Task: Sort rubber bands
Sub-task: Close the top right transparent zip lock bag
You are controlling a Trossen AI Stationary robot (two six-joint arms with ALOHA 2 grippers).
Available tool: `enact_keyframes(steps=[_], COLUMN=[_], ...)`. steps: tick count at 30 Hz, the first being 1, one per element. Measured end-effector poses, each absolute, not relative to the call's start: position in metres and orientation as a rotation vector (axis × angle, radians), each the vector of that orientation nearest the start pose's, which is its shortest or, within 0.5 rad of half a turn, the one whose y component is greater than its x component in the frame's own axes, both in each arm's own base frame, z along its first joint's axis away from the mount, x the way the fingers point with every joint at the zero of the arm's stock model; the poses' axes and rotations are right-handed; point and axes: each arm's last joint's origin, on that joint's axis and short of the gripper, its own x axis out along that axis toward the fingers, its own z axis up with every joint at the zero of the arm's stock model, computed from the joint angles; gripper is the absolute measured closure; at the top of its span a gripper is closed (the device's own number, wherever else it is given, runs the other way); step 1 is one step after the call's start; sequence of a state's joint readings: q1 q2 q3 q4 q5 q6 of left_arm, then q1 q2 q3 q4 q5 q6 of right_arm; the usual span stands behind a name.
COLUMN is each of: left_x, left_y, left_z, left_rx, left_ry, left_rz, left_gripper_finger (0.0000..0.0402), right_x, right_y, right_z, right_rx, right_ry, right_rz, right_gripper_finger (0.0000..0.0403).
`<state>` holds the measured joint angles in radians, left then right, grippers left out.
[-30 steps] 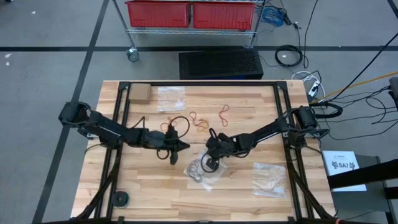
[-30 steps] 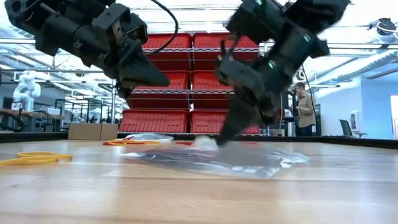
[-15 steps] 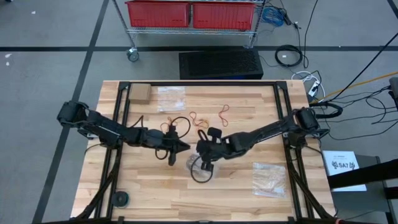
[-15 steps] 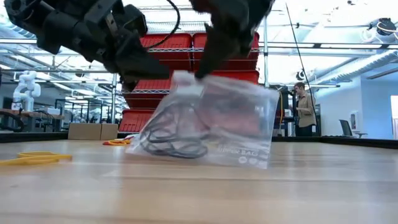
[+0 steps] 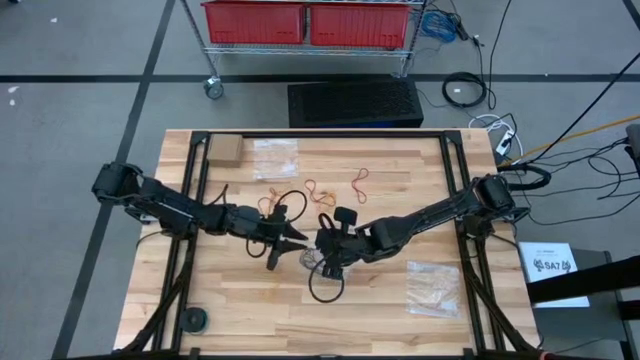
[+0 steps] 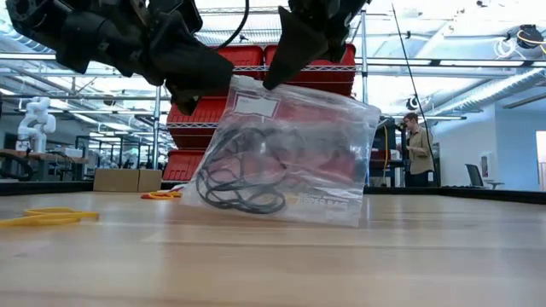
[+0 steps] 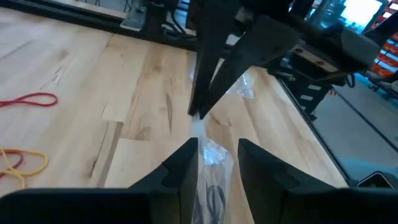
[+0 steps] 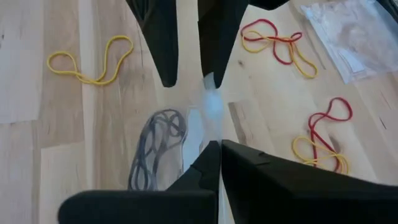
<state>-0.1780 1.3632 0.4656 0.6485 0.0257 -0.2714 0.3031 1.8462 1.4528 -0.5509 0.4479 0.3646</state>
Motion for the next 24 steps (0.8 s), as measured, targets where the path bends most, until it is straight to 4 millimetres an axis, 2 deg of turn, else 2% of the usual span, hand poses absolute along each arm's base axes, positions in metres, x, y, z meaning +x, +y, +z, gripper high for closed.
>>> enact_keyframes(steps=[10,13,18,24], left_x=[0.2549,0.2548,0.2548,0.2548], left_y=[-0.0451,-0.0449,-0.0449,-0.0448], left_z=[0.1831,0.1829,0.1828,0.1827], left_rx=[-0.251,-0.253,-0.249,-0.208], left_ry=[0.275,0.277,0.277,0.275], left_rz=[-0.116,-0.109,-0.108,-0.11], left_gripper_finger=[0.0289,0.0316,0.039,0.0398], right_x=[0.3825,0.3825,0.3827,0.3828], right_y=[0.1064,0.1064,0.1066,0.1067], right_z=[0.2437,0.2438,0.2438,0.2439], right_rx=[-0.005,-0.004,0.002,0.019], right_ry=[0.826,0.826,0.825,0.822], right_rz=[-0.291,-0.29,-0.287,-0.292], right_gripper_finger=[0.0403,0.0403,0.0403,0.0401])
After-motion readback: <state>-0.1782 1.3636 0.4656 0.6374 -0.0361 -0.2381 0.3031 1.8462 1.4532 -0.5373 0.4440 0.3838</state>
